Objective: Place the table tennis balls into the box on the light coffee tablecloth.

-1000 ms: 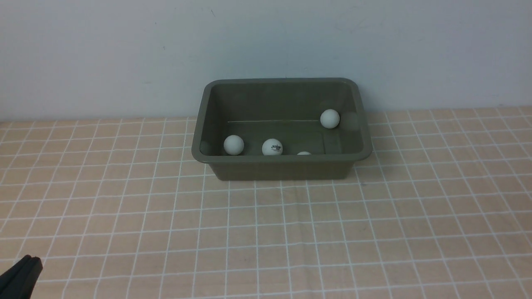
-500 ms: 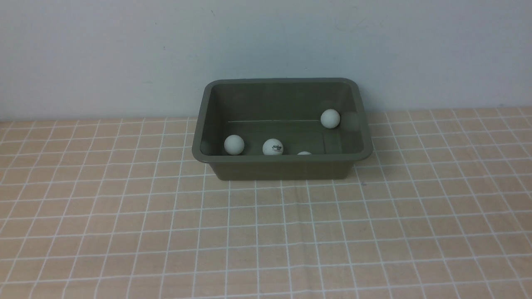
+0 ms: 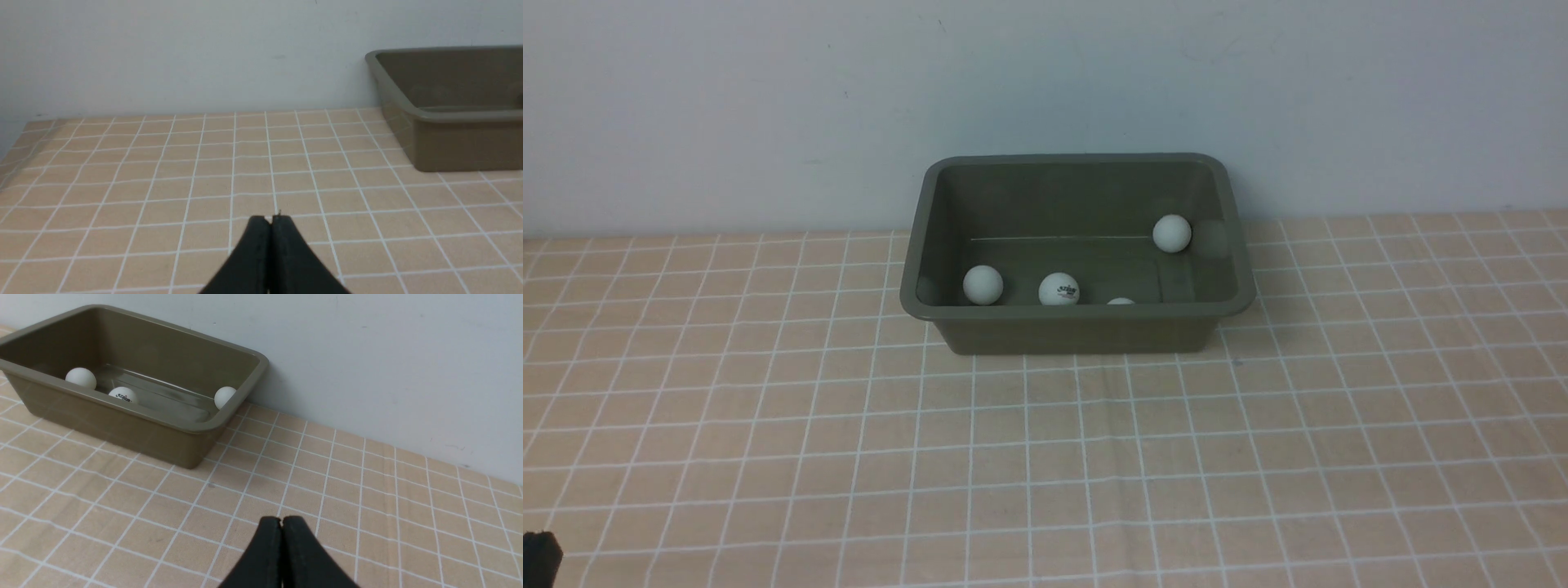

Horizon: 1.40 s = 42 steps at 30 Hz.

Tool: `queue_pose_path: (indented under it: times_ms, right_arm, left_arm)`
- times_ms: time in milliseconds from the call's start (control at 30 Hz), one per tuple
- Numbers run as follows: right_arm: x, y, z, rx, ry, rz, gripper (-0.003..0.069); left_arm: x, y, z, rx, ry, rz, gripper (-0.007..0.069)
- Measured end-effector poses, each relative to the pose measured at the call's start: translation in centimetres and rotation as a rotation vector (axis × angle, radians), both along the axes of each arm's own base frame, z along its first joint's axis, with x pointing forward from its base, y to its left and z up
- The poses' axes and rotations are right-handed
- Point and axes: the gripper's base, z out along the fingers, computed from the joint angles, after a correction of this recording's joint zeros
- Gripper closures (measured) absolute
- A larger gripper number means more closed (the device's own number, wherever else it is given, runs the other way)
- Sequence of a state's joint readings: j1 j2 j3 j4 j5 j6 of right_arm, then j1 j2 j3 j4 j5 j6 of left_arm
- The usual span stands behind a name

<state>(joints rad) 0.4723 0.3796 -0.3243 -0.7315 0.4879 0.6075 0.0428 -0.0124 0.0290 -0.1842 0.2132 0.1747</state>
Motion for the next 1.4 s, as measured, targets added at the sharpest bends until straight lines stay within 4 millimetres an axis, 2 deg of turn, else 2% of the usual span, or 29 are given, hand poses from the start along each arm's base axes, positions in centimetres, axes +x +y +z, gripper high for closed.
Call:
queue_pose_path:
  times_ms: [267, 900, 1133, 1267, 1400]
  right_arm:
    - [0.0, 0.0, 0.0, 0.0, 0.0, 0.0, 0.0678]
    - [0.0, -0.1, 0.0, 0.001, -0.002, -0.011, 0.0678]
    - [-0.2, -2.2, 0.2, 0.073, -0.016, -0.254, 0.0678]
    - [-1.3, -4.0, 0.5, 0.201, -0.066, -0.485, 0.0678]
    - [-2.3, -4.7, 0.8, 0.247, -0.12, -0.589, 0.0678]
  left_arm:
    - [-0.3, -0.2, -1.4, 0.003, 0.151, -0.021, 0.0693]
    - [-0.3, -0.2, -1.4, 0.003, 0.164, -0.023, 0.0693]
    - [-0.3, -0.2, -1.4, 0.003, 0.164, -0.023, 0.0693]
    - [-0.3, -0.2, -1.5, 0.003, 0.164, -0.023, 0.0693]
    - [-0.3, -0.2, -1.5, 0.003, 0.164, -0.023, 0.0693]
